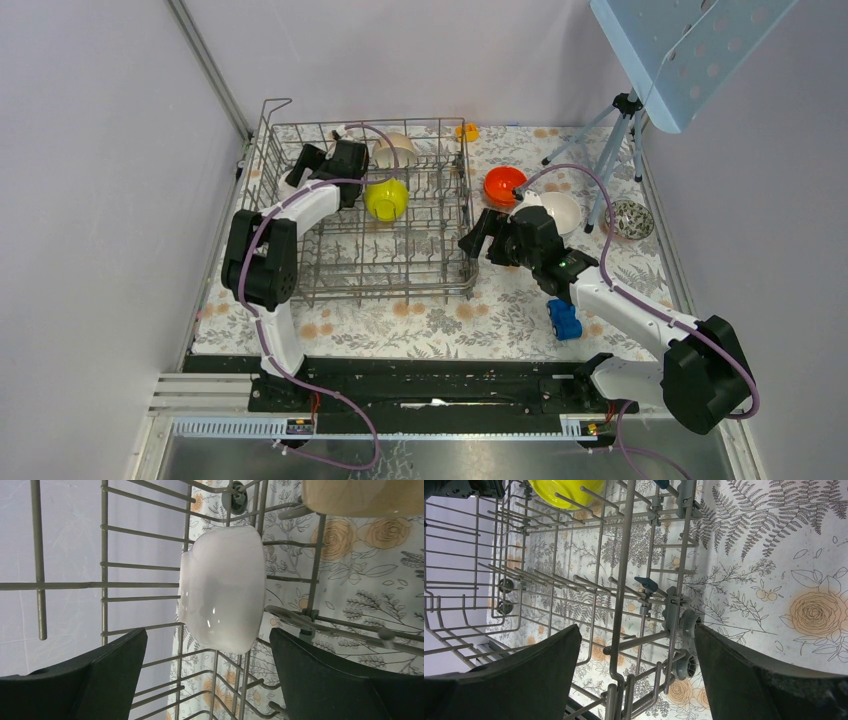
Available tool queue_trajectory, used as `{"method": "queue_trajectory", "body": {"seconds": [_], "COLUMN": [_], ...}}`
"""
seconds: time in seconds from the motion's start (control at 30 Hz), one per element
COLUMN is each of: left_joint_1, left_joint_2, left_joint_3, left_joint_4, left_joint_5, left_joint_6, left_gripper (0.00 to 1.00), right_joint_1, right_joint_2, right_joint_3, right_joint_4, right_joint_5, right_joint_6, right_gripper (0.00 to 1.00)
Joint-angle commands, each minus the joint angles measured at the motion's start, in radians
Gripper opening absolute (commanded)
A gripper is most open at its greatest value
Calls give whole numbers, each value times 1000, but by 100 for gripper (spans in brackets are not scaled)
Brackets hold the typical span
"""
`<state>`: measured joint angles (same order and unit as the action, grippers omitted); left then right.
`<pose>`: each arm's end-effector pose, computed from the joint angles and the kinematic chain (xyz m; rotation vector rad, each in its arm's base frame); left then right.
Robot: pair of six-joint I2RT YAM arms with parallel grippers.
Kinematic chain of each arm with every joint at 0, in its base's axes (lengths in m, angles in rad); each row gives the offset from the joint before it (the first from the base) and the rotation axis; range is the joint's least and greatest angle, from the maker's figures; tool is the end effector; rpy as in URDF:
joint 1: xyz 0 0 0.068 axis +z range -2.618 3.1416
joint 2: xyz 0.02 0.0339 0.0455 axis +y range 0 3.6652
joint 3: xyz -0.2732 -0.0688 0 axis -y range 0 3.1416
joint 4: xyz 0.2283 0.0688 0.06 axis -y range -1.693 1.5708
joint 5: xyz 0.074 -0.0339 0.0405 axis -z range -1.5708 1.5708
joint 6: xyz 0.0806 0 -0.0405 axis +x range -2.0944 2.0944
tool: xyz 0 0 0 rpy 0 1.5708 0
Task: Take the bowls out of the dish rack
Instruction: Pick up the bowl from the dish rack.
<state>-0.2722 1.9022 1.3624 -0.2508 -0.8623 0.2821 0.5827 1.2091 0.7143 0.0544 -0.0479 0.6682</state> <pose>0.4253 -0.0552 0.2161 0.2002 2.2129 1.0087 0.2421 0.1642 0.2476 0.0583 2.1134 0.8260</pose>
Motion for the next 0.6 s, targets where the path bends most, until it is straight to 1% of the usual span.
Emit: {"method": "queue_trajectory", "body": {"seconds": [0.0, 0.17, 0.57], "left_joint_1": [15, 19, 19], "left_joint_2": [-19, 9, 12], "left_joint_3": [-16, -16, -20], "left_joint_4": [77, 105, 162], "left_joint_5": [-44, -67, -103], "left_joint_6": [41, 53, 80], "left_gripper": [96, 93, 85], "right_joint_1": [8, 8, 7], "right_joint_2": [-7, -15, -5], "right_joint_3": [-6, -15, -28], "right_joint_4": [38, 38, 53], "right_joint_5": [-18, -19, -26], "right_joint_6": [-4, -4, -1], "right_gripper": [91, 91, 91]}}
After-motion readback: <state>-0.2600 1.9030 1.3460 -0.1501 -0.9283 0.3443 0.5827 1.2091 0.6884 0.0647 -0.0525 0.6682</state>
